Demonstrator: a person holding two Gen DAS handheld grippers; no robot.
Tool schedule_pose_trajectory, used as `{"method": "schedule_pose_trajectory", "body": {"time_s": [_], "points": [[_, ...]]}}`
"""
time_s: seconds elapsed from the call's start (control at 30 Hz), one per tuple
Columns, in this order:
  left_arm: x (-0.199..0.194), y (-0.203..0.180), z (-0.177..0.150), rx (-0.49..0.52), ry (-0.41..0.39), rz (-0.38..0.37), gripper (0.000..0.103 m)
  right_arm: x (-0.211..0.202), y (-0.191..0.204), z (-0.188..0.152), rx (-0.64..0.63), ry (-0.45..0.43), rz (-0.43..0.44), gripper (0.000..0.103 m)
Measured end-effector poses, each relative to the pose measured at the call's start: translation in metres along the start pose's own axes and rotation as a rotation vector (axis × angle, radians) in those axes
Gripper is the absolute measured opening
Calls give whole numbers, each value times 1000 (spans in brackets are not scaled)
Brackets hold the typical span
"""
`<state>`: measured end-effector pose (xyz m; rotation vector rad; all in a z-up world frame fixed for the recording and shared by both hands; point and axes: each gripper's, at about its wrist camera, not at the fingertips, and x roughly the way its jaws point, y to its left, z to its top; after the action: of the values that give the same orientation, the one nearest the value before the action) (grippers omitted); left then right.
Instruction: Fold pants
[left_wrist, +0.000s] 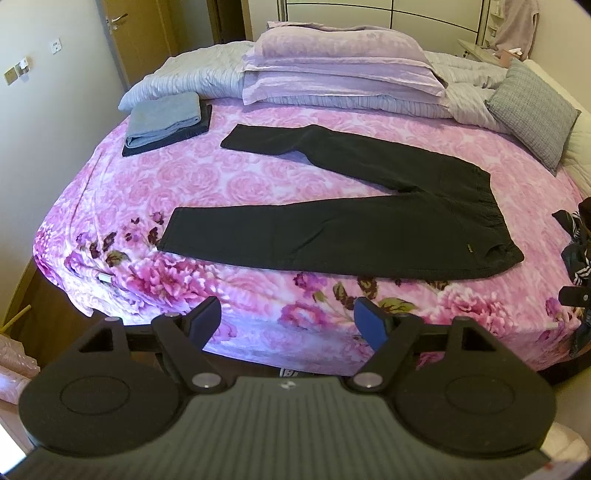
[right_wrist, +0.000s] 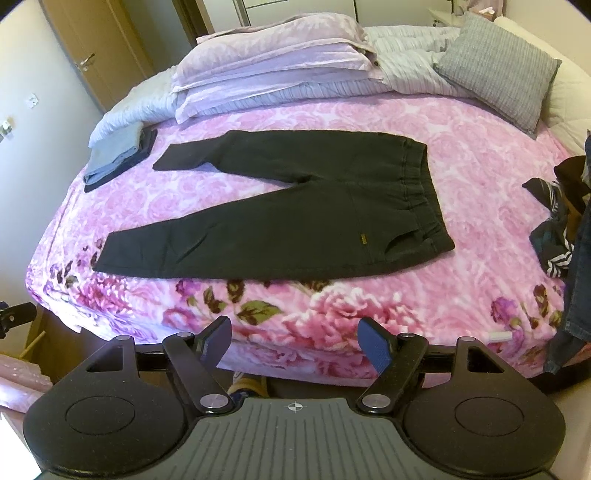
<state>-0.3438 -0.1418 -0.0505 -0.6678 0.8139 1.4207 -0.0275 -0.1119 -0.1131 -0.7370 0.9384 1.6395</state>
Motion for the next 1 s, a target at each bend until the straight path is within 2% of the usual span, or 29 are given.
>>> {"method": "schedule_pose_trajectory", "body": {"time_s": [0.63, 0.83, 1.0], "points": [[13, -8, 10, -34, -2, 24, 76, -6, -11, 18, -16, -50, -5, 72], [25, -9, 18, -49, 6, 30, 79, 5, -17, 30, -19, -43, 15, 72], [47, -2, 37, -47, 16, 28, 79, 24, -27, 48, 20, -30, 16, 72]]}}
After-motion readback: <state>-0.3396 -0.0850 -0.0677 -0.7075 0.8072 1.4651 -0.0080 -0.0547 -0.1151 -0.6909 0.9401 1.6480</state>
